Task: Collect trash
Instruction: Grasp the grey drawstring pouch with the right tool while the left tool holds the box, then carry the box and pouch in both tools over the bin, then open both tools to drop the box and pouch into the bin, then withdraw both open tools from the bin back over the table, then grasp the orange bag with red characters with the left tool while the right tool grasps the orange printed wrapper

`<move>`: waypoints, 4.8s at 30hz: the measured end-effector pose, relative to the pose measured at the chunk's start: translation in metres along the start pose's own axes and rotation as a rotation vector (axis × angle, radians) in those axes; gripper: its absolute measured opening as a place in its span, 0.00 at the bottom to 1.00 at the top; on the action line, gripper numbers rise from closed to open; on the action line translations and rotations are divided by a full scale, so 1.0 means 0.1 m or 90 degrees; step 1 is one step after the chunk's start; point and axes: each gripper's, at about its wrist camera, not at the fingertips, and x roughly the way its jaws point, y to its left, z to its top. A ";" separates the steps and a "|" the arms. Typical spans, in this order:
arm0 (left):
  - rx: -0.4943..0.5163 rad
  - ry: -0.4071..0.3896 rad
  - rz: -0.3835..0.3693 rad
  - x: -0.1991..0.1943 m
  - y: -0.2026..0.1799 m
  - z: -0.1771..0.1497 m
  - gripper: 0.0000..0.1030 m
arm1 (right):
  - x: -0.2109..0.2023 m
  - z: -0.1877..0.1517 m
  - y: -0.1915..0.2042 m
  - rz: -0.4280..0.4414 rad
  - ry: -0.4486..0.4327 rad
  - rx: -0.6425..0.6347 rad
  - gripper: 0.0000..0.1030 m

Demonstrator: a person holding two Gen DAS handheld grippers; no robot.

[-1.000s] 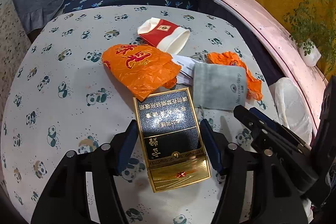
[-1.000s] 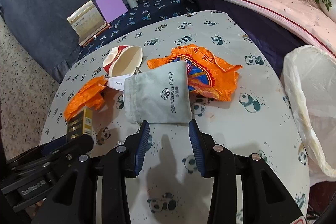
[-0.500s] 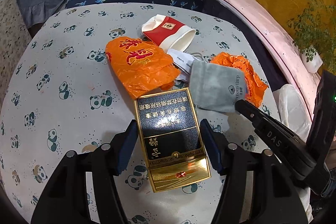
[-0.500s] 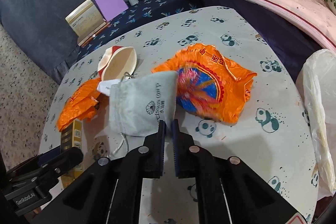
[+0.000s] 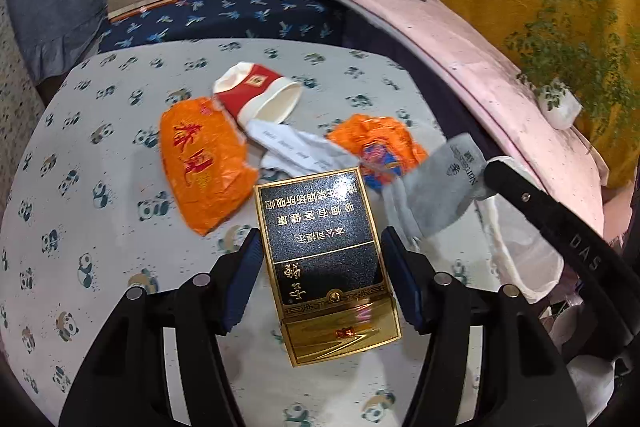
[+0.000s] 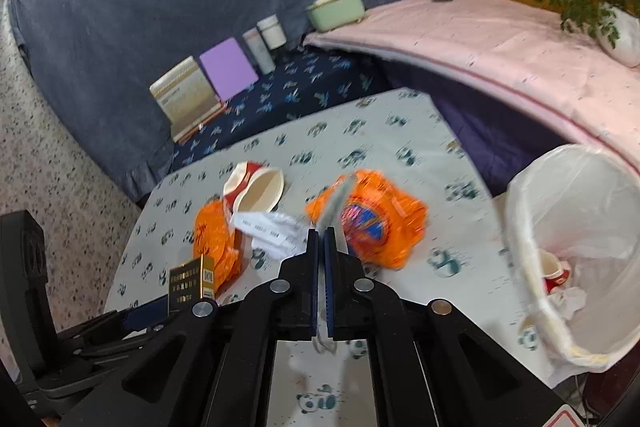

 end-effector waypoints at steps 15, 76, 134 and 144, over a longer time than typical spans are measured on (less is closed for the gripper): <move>0.061 0.001 -0.037 0.00 -0.69 -0.02 0.56 | -0.33 -0.16 -0.74 -0.066 -0.007 0.058 0.47; 0.293 0.058 -0.184 0.65 -2.75 -0.05 0.60 | -0.93 -0.08 -2.26 -0.177 -0.100 0.212 0.12; -0.061 0.006 0.102 0.53 0.78 0.32 0.87 | 0.46 -0.13 -0.22 -0.075 0.046 0.018 0.50; -0.113 0.041 0.110 0.89 1.13 0.41 0.88 | 0.92 -0.01 -0.37 -0.097 0.069 0.034 0.50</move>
